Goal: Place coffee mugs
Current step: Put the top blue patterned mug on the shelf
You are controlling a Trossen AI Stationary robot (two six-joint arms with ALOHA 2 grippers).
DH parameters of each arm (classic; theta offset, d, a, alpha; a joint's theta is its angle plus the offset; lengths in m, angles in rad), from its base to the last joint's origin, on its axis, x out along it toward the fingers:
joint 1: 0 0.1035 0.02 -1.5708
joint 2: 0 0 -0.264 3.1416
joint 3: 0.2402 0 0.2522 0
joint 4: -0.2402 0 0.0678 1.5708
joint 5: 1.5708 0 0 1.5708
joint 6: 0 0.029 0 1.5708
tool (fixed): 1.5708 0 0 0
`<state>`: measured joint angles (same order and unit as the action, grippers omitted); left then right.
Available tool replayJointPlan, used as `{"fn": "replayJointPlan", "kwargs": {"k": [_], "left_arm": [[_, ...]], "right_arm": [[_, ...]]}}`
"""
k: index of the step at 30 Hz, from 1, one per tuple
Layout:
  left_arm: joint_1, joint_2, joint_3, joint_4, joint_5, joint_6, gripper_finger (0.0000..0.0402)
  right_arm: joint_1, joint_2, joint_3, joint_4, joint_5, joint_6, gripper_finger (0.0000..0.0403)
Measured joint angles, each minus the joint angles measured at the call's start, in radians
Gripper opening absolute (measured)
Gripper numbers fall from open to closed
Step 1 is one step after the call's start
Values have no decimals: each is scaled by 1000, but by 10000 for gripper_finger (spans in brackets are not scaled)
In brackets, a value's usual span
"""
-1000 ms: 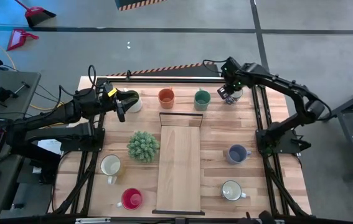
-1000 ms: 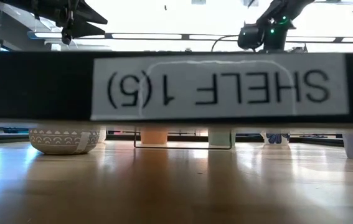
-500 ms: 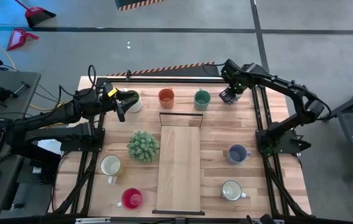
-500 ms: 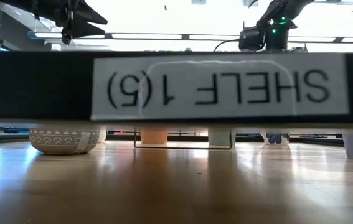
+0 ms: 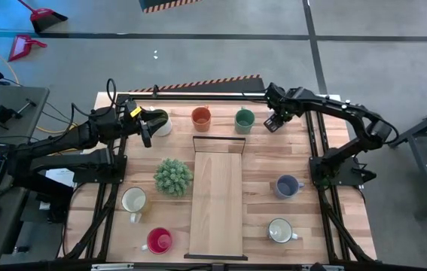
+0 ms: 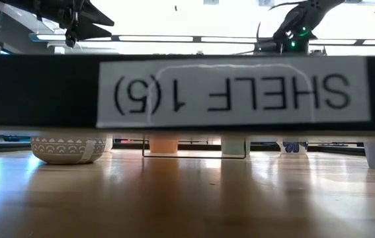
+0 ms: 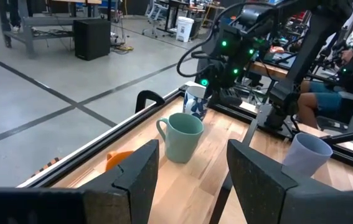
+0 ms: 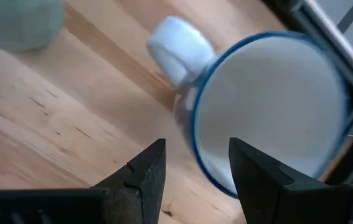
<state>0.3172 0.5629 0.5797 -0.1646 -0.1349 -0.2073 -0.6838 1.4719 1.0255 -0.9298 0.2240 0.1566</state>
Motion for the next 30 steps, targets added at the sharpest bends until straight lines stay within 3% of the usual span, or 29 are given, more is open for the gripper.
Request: {"fn": "replayJointPlan", "kwargs": {"k": [9,17,21,27,30], "left_arm": [[0,0,0,0,0,0,179],[0,0,0,0,1,1,179],[0,0,0,0,1,2,179],[0,0,0,0,1,2,179],[0,0,0,0,1,2,179]], "right_arm": [[-5,0,-104,142,-15,-1,154],[-10,0,-125,163,-20,0,149],[-18,0,-125,160,-54,2,115],[-18,0,-125,152,-81,29,14],[-15,0,-125,158,-76,26,7]]}}
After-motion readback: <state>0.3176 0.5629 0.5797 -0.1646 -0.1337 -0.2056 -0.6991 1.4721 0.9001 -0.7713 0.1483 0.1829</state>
